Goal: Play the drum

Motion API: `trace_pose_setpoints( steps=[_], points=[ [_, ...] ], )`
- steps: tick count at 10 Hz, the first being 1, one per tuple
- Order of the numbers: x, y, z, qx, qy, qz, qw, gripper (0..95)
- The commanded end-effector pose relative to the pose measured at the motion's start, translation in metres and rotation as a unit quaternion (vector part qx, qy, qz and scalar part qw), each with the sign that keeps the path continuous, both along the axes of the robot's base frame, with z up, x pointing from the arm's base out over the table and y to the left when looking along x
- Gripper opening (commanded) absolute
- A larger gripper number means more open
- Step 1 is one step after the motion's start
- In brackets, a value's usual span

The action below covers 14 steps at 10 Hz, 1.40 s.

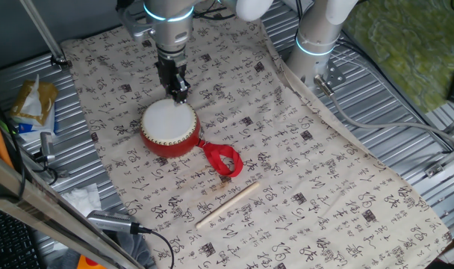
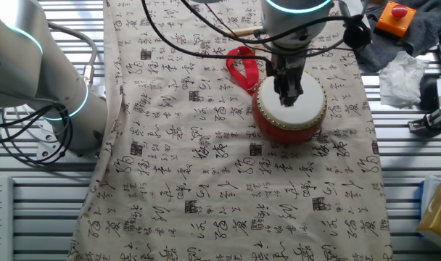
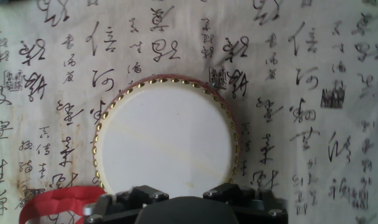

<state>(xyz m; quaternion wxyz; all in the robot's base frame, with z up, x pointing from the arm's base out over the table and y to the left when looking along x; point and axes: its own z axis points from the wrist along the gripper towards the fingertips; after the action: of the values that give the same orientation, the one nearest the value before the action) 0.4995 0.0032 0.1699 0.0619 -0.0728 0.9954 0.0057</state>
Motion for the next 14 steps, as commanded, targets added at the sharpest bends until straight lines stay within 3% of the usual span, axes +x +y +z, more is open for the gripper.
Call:
trace_pose_setpoints(
  steps=[1, 6, 14],
  points=[
    [0.0009, 0.0000, -0.0007, -0.002, 0.002, -0.003, 1.0000, 0.0],
    [0.0007, 0.0002, 0.0006, 0.003, -0.006, -0.004, 1.0000, 0.0],
    [0.0008, 0.0001, 0.0000, -0.002, -0.005, -0.008, 1.0000, 0.0]
  ],
)
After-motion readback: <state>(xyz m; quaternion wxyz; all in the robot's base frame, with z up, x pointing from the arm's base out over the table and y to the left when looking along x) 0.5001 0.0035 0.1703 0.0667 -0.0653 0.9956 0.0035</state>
